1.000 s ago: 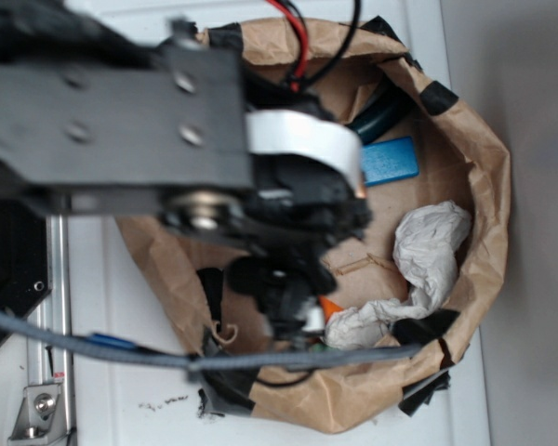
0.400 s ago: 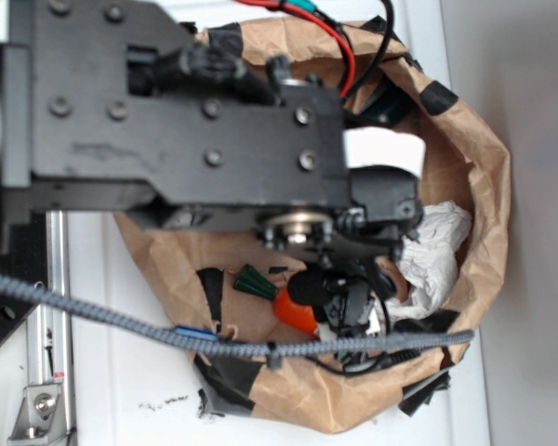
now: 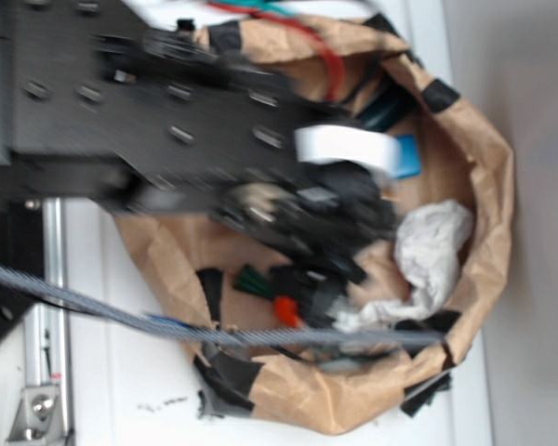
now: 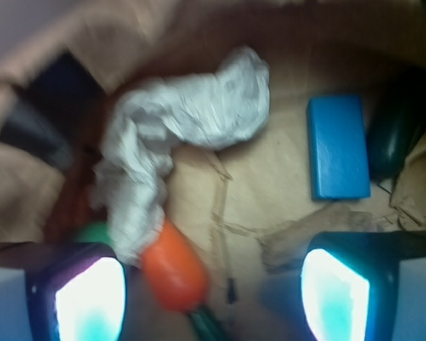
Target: Grab the white paper.
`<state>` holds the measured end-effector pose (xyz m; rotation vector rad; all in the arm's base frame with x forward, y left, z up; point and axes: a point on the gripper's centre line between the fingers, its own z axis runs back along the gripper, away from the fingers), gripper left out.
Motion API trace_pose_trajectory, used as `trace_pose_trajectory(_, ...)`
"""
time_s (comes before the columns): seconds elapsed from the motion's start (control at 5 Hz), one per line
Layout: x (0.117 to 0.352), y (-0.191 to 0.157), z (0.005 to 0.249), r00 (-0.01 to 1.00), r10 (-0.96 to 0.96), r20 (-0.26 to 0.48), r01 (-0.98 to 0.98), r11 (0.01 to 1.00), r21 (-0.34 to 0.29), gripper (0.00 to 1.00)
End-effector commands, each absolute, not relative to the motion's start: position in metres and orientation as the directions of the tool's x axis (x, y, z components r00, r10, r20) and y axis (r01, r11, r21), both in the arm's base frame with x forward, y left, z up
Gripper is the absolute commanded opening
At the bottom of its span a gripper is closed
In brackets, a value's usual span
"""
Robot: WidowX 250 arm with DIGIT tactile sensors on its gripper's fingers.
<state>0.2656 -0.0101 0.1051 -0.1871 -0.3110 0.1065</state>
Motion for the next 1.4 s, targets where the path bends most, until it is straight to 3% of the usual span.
trace_pose_trajectory(0.0,0.297,0.009,0.097,0.874,0.149,0.462,-0.049,0.974,-0.221,1.0)
trace_pose_trajectory(0.6,0.362,-0.039,0.064,0.909,0.183,0.374,-0.096,0.966,-0.238,1.0)
trace_pose_trajectory(0.8,0.363,-0.046,0.04,0.931,0.168,0.325,-0.118,0.979,-0.168,1.0)
trace_pose_trajectory(1.0,0.354,-0.044,0.028,0.936,0.161,0.314,-0.123,0.983,-0.14,0.23)
trace_pose_trajectory(1.2,0.349,-0.042,0.041,0.931,0.141,0.338,-0.103,0.986,-0.128,0.0)
